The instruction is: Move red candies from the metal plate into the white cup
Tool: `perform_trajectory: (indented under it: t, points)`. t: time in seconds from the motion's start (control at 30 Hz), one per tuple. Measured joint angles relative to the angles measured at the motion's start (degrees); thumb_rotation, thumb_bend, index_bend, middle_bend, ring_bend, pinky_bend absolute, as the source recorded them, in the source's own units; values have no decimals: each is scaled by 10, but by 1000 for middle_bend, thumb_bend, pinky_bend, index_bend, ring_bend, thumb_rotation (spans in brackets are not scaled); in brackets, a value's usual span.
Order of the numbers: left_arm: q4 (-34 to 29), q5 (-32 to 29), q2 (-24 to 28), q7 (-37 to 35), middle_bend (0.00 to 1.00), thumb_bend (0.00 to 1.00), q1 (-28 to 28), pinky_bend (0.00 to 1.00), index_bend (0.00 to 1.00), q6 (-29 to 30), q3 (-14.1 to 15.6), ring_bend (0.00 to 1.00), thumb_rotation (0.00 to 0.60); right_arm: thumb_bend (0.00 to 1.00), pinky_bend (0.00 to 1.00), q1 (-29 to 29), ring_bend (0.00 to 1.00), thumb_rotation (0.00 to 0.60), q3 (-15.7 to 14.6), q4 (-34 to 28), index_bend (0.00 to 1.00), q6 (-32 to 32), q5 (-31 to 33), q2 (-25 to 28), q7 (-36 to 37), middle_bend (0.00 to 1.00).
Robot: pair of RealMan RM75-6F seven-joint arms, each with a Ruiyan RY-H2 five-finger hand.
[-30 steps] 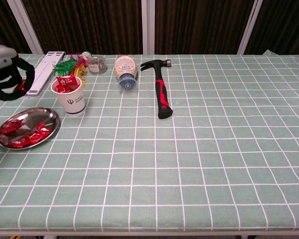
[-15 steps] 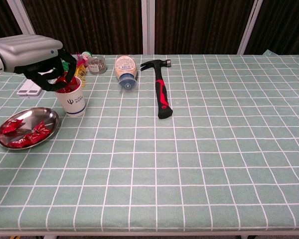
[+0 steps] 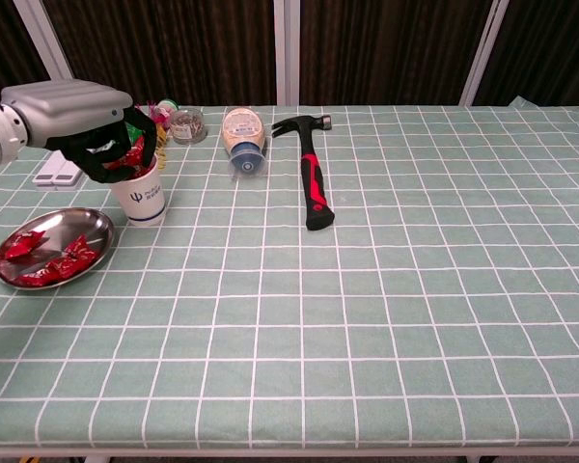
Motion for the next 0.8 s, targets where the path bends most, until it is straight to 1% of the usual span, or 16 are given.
perform_trajectory:
  t: [0.13,0.2,0.27,0.37,0.43,0.47,0.5,0.53,0.57,0.6,0.63,0.7,0.8]
  points:
    - [-23,-4,16,2,901,429,8,1000,427,10,3,921,600,89,577,0,248,600,0,-2,195,1,-1,0,-1,381]
    - [-37,-4,26,-1,888,423,16,1000,374,22,5,916,600,89,577,0,248,600,1,-2,195,2,-1,1,-2,382]
    - [-54,-2,38,-10,871,406,30,1000,349,44,6,901,600,88,577,0,248,600,1,-3,195,1,-1,2,-2,382]
    - [-71,1,55,-22,807,368,55,1000,344,89,7,836,600,89,576,2,248,600,1,-2,196,-2,-1,3,0,380]
    - [-78,2,67,-28,727,346,79,981,344,128,8,740,600,89,564,3,246,600,2,-1,195,-4,-1,3,2,370]
    - [-80,2,73,-29,694,339,91,951,344,145,9,698,600,90,546,4,242,600,2,0,195,-4,0,3,3,361]
    - [-81,1,79,-30,642,327,104,878,344,162,11,630,600,90,505,4,228,600,2,2,195,-5,0,2,4,343]
    - [-82,0,86,-30,584,314,122,774,344,184,13,556,600,91,477,5,215,600,2,3,196,-7,0,2,5,333]
    - [-82,-1,92,-30,545,307,136,700,344,199,16,506,600,91,431,5,189,600,1,5,196,-9,0,2,5,317]
    - [-82,-2,97,-29,490,300,149,598,344,213,19,438,600,92,387,6,157,600,1,6,196,-11,0,1,6,301]
    - [-82,-4,105,-26,447,297,167,521,344,230,24,391,600,92,346,6,131,600,-1,7,196,-12,-2,0,9,286]
    - [-83,-5,115,-23,418,296,191,447,344,253,32,362,600,93,289,7,97,600,-3,9,196,-13,-8,-1,14,268]
    - [-93,-1,129,-19,416,296,227,417,344,291,46,360,600,97,253,7,81,600,-7,15,196,-9,-23,-5,25,259]
